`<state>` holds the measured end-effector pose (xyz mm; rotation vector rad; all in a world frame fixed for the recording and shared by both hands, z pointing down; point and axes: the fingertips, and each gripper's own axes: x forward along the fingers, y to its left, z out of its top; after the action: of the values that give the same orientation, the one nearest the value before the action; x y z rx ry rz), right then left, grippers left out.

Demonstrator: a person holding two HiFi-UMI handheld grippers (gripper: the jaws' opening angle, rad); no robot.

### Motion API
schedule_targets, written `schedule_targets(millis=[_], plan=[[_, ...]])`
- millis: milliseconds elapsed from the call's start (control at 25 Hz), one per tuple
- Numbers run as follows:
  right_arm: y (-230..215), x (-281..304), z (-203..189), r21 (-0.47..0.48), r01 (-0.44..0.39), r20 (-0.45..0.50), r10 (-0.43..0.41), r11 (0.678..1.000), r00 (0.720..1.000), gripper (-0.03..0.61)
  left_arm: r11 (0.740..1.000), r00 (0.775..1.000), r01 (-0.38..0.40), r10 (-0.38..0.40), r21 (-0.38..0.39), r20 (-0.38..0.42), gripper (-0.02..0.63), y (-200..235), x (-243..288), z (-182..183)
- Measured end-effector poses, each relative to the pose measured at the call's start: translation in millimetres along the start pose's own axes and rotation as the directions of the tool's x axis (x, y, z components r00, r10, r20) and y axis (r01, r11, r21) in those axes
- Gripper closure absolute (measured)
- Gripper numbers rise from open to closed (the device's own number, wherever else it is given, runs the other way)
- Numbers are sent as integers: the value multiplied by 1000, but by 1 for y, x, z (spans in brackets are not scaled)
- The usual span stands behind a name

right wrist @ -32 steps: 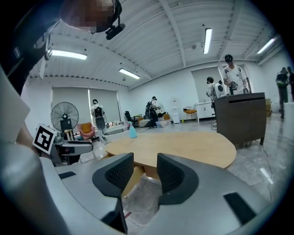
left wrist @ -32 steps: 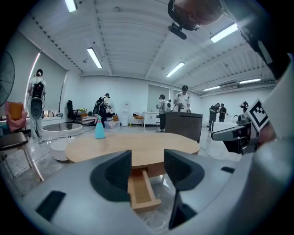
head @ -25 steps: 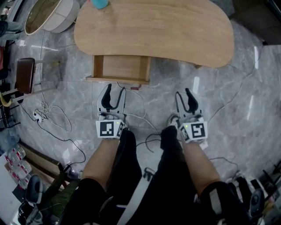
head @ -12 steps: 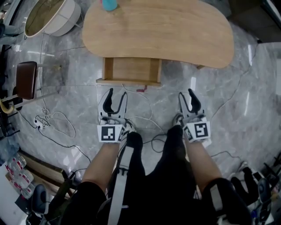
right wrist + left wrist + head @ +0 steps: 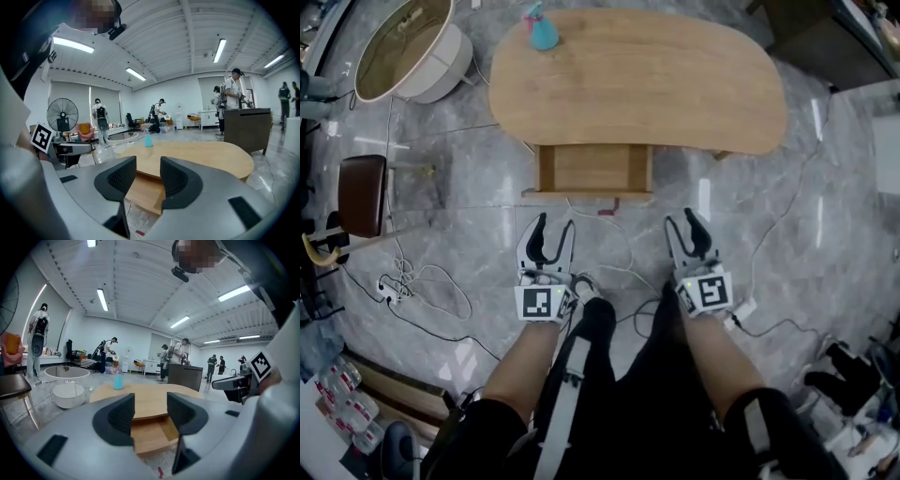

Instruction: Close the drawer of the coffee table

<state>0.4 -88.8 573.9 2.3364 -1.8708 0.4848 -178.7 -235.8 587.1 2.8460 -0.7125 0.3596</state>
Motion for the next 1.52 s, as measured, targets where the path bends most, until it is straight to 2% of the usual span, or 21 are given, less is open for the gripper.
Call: schedule_targets(millis=[120,360,560,680,960,1320,1520], plan=[[19,7,-3,15,-10,15,10,1000,1000,434,1000,1000,7,-7,8,-8,399,6,0,1],[39,24,-2,73,-64,14,63,995,998,434,999,999,-29,31,41,-44,399,16,8,-5],[27,39,2,70,-109,27,107,992,994,434,997,997,-50,53,53,-59,399,12,23,-8],[22,36,5,98,-126,18,125,987,992,434,996,994,-65,69,61,-80,399,5,23,-7],[22,35,14,94,-195,33,193,976,981,434,989,988,-120,128,83,-87,399,2,17,5],[26,45,0,99,-125,21,123,987,992,434,994,993,-57,66,91,-99,399,23,27,-15],[34,50,-19,102,-38,-7,39,994,999,434,999,997,-16,19,38,-78,401,32,37,-23]])
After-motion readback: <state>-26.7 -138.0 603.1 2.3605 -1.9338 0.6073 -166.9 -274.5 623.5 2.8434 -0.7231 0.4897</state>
